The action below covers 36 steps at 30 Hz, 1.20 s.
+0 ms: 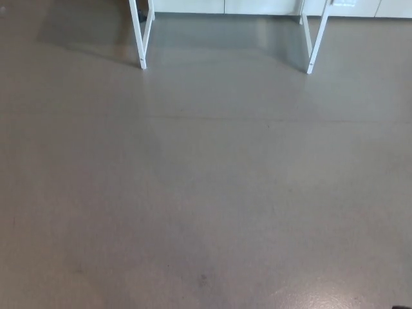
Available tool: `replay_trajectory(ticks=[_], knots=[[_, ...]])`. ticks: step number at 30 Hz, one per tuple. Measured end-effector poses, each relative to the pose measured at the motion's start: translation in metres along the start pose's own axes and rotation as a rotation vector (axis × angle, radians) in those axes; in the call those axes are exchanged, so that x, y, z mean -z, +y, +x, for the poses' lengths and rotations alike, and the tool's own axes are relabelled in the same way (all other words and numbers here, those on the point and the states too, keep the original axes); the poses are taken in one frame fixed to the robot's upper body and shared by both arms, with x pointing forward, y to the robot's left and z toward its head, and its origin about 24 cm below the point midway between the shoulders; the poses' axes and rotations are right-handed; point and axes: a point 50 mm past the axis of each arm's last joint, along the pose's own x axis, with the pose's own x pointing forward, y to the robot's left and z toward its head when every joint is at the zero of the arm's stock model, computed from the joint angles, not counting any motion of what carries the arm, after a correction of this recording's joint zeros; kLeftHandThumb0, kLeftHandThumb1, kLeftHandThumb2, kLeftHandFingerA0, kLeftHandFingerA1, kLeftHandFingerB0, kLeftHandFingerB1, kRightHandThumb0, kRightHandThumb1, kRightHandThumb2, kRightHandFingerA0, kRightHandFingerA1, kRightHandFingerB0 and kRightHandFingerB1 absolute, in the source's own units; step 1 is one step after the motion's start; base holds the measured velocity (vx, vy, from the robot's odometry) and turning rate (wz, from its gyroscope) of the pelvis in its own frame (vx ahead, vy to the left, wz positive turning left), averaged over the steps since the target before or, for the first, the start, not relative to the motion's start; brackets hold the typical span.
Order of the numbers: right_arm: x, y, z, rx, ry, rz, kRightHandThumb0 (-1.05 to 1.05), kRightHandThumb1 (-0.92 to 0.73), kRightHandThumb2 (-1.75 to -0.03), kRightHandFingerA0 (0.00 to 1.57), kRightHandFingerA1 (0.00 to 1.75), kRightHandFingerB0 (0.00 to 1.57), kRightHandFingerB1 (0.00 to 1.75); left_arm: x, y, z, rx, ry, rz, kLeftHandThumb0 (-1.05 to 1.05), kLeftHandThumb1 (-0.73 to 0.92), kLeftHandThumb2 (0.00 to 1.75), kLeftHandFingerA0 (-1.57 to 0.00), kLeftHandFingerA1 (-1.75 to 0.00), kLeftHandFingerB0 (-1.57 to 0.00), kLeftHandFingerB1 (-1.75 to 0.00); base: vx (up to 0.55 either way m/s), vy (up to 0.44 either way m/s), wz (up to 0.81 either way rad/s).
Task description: The robot walk towards a table in front and uses its left hand to pickup a tennis ball on the left side and put it in a container on the right hand side
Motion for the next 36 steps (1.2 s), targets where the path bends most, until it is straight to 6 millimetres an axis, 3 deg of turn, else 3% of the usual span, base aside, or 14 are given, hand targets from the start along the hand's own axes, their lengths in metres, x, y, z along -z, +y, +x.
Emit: replay_trajectory(ticks=[12,24,31,36], knots=[[0.014,-0.001,-0.012,-0.06,-0.005,0.086,-0.14,-0.48,-0.54,0.65,0.49,0.51,0.43,0.018,0.008,-0.021,0.078,0.032,-0.115,0.13,0.72,0.63,-0.24,-0.38,-0.17,-0.32,0.0,0.0,0.0],[0.021,-0.003,-0.017,-0.077,-0.005,0.08,-0.17,-0.48,-0.54,0.64,0.48,0.47,0.41,0.026,0.004,-0.025,0.109,0.044,-0.138,0.16,0.73,0.65,-0.25,-0.39,-0.19,-0.33,0.06,-0.003,0.07],[0.022,-0.003,-0.018,-0.08,-0.01,0.069,-0.18,-0.48,-0.54,0.67,0.48,0.48,0.41,0.032,0.003,-0.026,0.106,0.066,-0.147,0.14,0.72,0.64,-0.25,-0.39,-0.19,-0.33,0.15,0.252,-0.25],[0.025,0.004,-0.018,-0.1,-0.004,0.068,-0.19,-0.47,-0.54,0.68,0.49,0.49,0.41,0.025,0.007,-0.023,0.104,0.049,-0.133,0.16,0.7,0.64,-0.26,-0.4,-0.19,-0.33,0.24,0.213,-0.02]])
